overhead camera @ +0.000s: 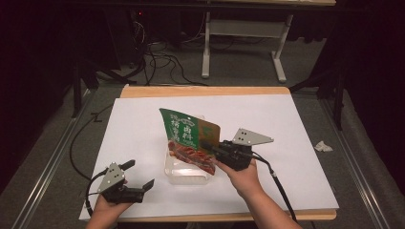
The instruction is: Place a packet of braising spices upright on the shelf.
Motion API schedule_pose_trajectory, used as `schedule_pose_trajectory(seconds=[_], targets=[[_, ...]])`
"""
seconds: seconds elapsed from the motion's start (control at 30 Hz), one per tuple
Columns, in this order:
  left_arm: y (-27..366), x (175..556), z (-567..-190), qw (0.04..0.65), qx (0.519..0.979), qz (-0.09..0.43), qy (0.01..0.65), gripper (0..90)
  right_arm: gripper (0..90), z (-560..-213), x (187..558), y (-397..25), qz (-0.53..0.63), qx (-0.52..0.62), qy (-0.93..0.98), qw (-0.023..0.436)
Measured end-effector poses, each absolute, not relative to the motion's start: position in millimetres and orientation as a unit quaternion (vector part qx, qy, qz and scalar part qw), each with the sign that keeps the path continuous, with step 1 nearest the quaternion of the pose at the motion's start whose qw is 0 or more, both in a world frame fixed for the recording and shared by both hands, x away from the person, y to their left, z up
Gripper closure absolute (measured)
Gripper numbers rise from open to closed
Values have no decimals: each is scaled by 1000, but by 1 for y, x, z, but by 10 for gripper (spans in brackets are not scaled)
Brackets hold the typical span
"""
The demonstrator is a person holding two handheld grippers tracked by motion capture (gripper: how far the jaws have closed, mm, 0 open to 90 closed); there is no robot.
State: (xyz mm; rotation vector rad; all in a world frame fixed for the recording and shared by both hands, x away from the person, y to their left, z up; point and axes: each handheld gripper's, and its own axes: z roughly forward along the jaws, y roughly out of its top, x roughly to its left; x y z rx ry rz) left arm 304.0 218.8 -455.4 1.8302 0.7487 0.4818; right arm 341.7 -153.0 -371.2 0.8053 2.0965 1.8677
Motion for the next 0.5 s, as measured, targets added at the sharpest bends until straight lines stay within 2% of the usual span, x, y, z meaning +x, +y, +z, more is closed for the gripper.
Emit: schedule_pose_trajectory(seconds=[0.5], targets=[[218,304,-456,525,766,201,312,29,900,-382,347,-150,633,286,711,108]])
